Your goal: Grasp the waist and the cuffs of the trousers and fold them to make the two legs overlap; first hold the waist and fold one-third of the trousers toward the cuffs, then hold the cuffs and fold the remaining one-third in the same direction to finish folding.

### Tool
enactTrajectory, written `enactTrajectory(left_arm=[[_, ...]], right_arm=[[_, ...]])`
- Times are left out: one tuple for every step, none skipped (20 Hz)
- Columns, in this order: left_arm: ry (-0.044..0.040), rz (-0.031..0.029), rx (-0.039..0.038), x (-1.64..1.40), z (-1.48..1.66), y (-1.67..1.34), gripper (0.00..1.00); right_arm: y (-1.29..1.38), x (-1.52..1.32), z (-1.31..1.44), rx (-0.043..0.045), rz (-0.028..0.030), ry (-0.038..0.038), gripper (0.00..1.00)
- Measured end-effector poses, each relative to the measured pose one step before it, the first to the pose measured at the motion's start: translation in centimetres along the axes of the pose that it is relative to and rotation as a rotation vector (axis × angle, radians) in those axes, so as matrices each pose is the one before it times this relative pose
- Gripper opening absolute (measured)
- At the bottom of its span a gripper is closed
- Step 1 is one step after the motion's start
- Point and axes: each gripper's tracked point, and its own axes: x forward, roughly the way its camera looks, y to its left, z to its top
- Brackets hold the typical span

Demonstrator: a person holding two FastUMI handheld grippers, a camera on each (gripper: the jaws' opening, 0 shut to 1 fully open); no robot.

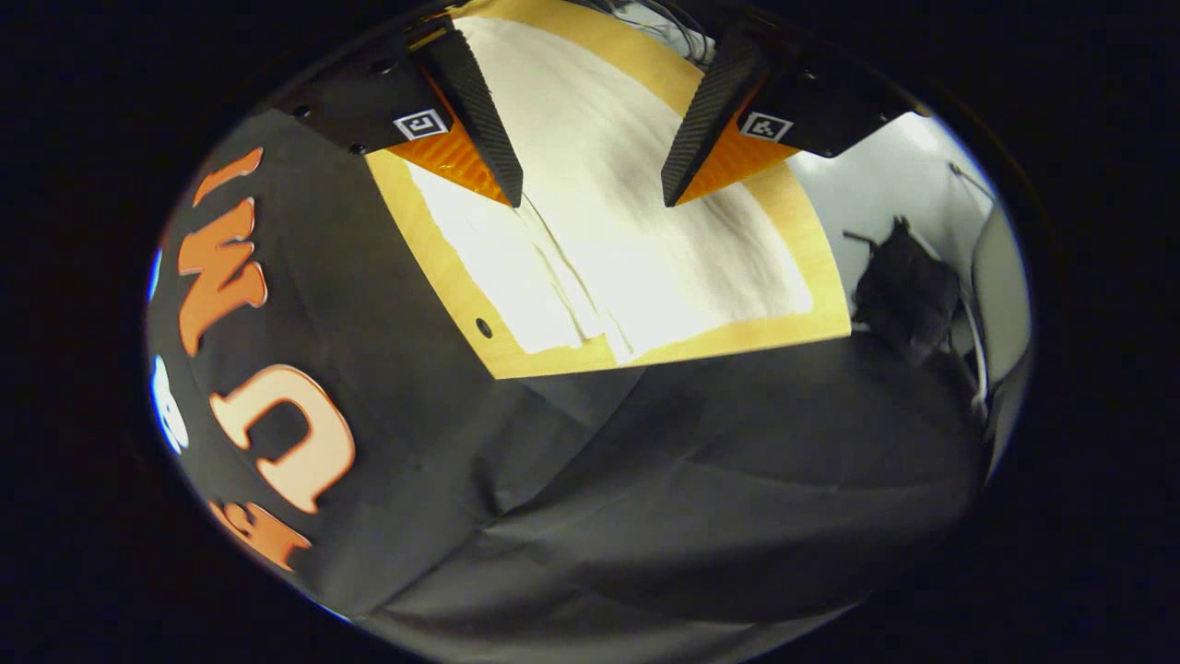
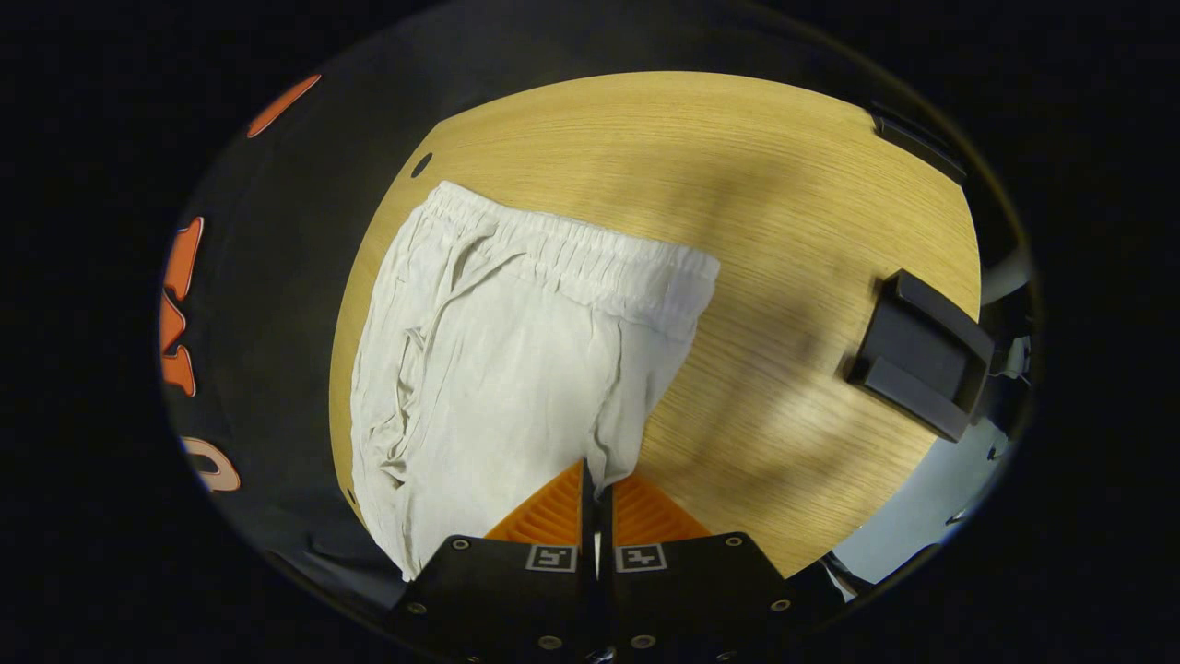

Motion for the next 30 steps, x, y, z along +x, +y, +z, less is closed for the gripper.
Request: enactTrajectory(left_arm=[[0.02126, 0.01593, -0.04521, -0.038, -0.262, 1.206, 0.99], [0.01183, 0.01625, -0.02264, 0.335, -0.498, 1.068, 0.99], [0.01637, 0.01916, -0.00793, 0.35, -0.465, 0.778, 0.99], [0.01645, 0.01446, -0.00821, 0.672, -0.609, 0.38, 0.99], [0.01254, 0.01111, -0.01398, 0.439, -0.331, 0.269, 0.99], [0.01438, 0.00874, -0.01773, 0.608, -0.227, 0.057, 0.95], [0.01301, 0.01086, -0.01646, 0.418, -0.303, 0.265, 0.95], [0.01419, 0.01326, -0.01258, -0.459, -0.349, 0.083, 0.95], [0.01261, 0.01353, -0.01072, -0.018, -0.069, 0.204, 0.99], [0.01076, 0.00928, -0.00847, 0.127, -0.031, 0.093, 1.0], [0.00865, 0.00864, -0.00855, 0.182, 0.039, 0.117, 0.99], [0.00218, 0.01389, -0.01258, 0.239, -0.051, 0.284, 1.0], [0.00099, 0.01069, -0.01447, 0.092, 0.007, 0.168, 0.99], [0.0048, 0.00751, -0.01333, 0.036, -0.265, 0.075, 1.0], [0.00606, 0.00426, -0.01057, 0.007, -0.004, 0.006, 1.0], [0.00542, 0.00535, -0.00764, -0.016, -0.105, 0.113, 1.0], [0.00289, 0.00478, -0.00566, 0.117, 0.078, 0.023, 1.0], [0.00222, 0.01012, -0.00275, -0.072, -0.059, 0.023, 0.99], [0.00143, 0.00675, -0.00344, 0.096, 0.048, -0.016, 1.0], [0.00328, 0.00355, -0.00487, 0.123, -0.125, -0.145, 1.0], [-0.0006, 0.00237, -0.00356, 0.144, 0.081, -0.061, 1.0], [0.00194, -0.00114, 0.00252, 0.235, 0.014, -0.096, 0.99], [0.00212, 0.00294, 0.00322, 0.312, 0.1, -0.036, 0.99], [-0.00082, 0.00046, -0.00008, 0.445, 0.135, -0.204, 1.0], [-0.00035, -0.0023, 0.00363, 0.488, 0.32, -0.272, 0.99], [0.00443, -0.00414, 0.00175, 0.141, -0.056, -0.154, 1.0], [0.00028, -0.00395, 0.00026, 0.085, 0.142, -0.333, 0.99], [0.00023, -0.00531, -0.00146, 0.352, 0.039, -0.196, 0.99], [-0.00116, -0.00304, -0.0027, 0.224, 0.215, -0.32, 0.96], [0.00185, -0.0057, -0.0016, 0.388, 0.035, -0.221, 1.0]], right_arm=[[-0.024, -0.092, -0.068, 0.0049, 0.00027, 0.002, 0.01], [-0.038, -0.034, 0.018, 0.00797, 0.00057, 0.00232, 0.01], [-0.048, -0.009, -0.088, 0.00675, 0.0008, 0.00252, 0.01], [-0.041, -0.03, 0.032, 0.00459, -0.00004, 0.00143, 0.01], [-0.052, -0.054, -0.049, 0.00287, -0.00051, 0.00001, 0.01], [-0.05, -0.065, 0.055, 0.00355, -0.00022, -0.00115, 0.01], [-0.084, -0.085, -0.052, 0.00454, -0.00072, -0.00051, 0.01], [-0.074, -0.036, 0.081, 0.00601, 0.00054, -0.0006, 0.01], [-0.036, 0.02, -0.029, 0.00569, -0.00004, -0.00041, 0.01], [0.0, 0.051, -0.002, 0.00544, 0.00075, -0.00076, 0.01], [-0.054, -0.035, -0.011, 0.00529, 0.00034, -0.00081, 0.01], [-0.004, 0.024, 0.054, 0.00379, 0.00038, -0.0016, 0.01], [-0.023, -0.016, -0.021, -0.00038, 0.0001, -0.00072, 0.01], [0.024, 0.039, -0.009, -0.00102, -0.00097, -0.00081, 0.01], [0.015, 0.052, 0.019, 0.00042, -0.00106, 0.00045, 0.01], [0.022, -0.011, 0.057, 0.00216, -0.00066, 0.00075, 0.01], [0.0, 0.001, -0.002, 0.00273, -0.00062, -0.00069, 0.01], [-0.008, -0.011, 0.04, -0.00004, -0.00104, 0.00045, 0.01], [0.006, -0.005, 0.004, -0.00107, -0.00218, -0.00087, 0.01], [0.043, 0.035, 0.035, -0.00099, -0.00197, -0.00042, 0.01], [0.071, 0.057, -0.012, -0.00043, -0.00198, -0.00055, 0.01], [0.057, 0.009, 0.054, 0.00257, -0.00179, -0.00061, 0.01], [0.006, -0.051, 0.002, 0.0026, -0.0008, -0.00048, 0.01], [0.0, 0.033, -0.008, 0.00228, -0.00109, 0.00023, 0.01], [-0.023, -0.057, 0.005, 0.00424, 0.00024, -0.00114, 0.01], [0.017, 0.037, -0.007, 0.00359, 0.00041, -0.00015, 0.01], [-0.054, -0.112, 0.013, 0.0052, 0.00092, -0.00049, 0.01], [-0.009, 0.039, 0.026, 0.00521, 0.00097, -0.00029, 0.01], [-0.008, -0.044, -0.028, 0.00377, 0.00039, -0.00101, 0.01], [0.017, 0.029, 0.014, 0.00292, 0.00061, -0.0009, 0.01]])
